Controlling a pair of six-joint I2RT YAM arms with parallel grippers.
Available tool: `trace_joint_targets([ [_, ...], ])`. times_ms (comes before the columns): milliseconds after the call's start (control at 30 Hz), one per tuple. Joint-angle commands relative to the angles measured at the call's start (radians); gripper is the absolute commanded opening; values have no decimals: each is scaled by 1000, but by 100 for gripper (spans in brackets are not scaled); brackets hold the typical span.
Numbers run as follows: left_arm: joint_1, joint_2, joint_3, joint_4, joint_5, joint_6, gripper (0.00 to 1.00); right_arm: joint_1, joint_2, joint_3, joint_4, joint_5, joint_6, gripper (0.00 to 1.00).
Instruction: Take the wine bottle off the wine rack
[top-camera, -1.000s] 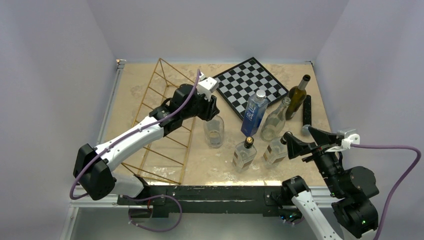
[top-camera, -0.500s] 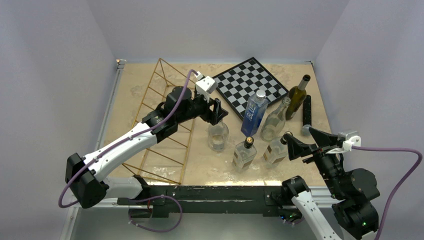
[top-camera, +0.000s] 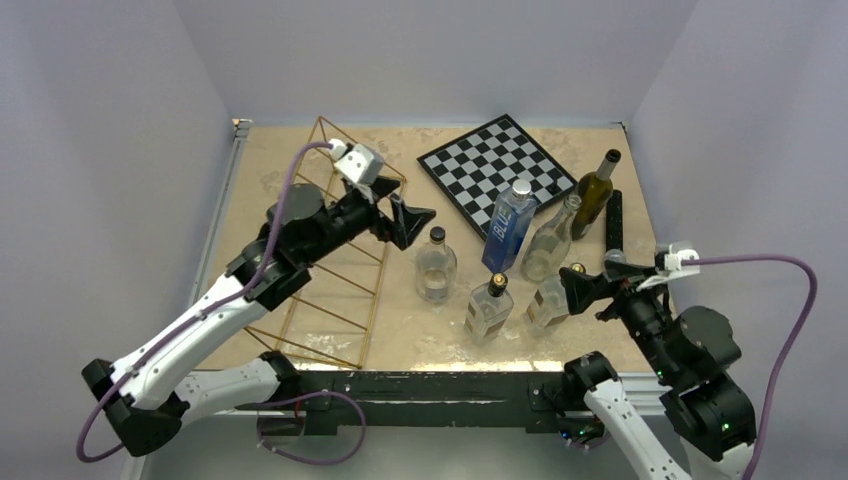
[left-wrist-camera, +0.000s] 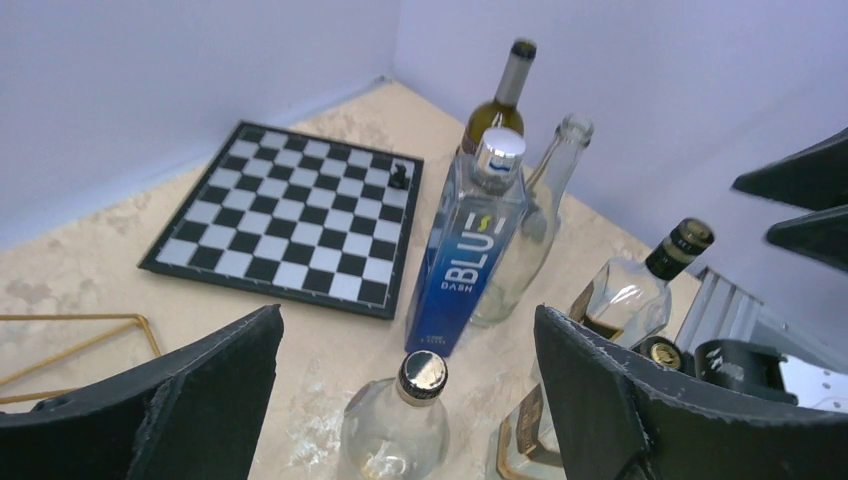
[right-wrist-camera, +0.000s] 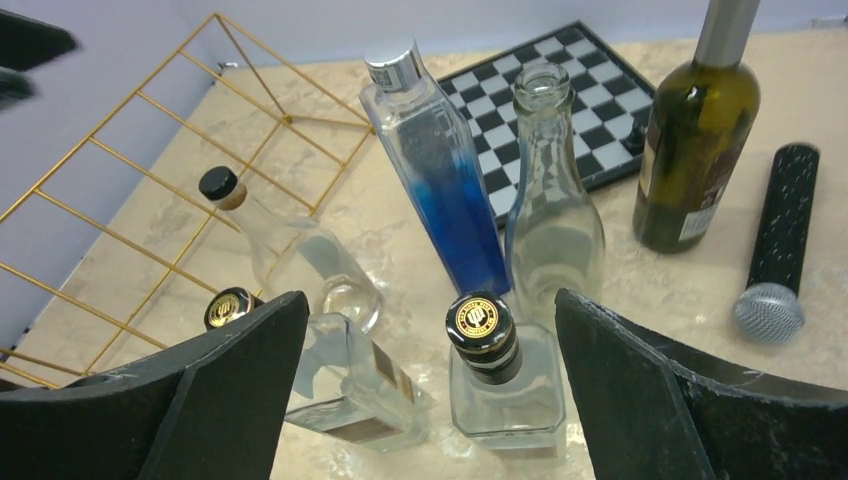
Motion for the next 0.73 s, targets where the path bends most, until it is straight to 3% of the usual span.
trace_joint_targets([
  [0, 0, -146, -20, 18, -84, 25, 99, 4, 101, 64, -84, 11, 105, 99],
  [367, 0, -364, -105, -125, -264, 67, 99, 4, 207, 181, -108, -11, 137, 99],
  [700, 0, -402, -144, -141, -300, 89, 99, 4, 222, 193, -72, -41, 141, 99],
])
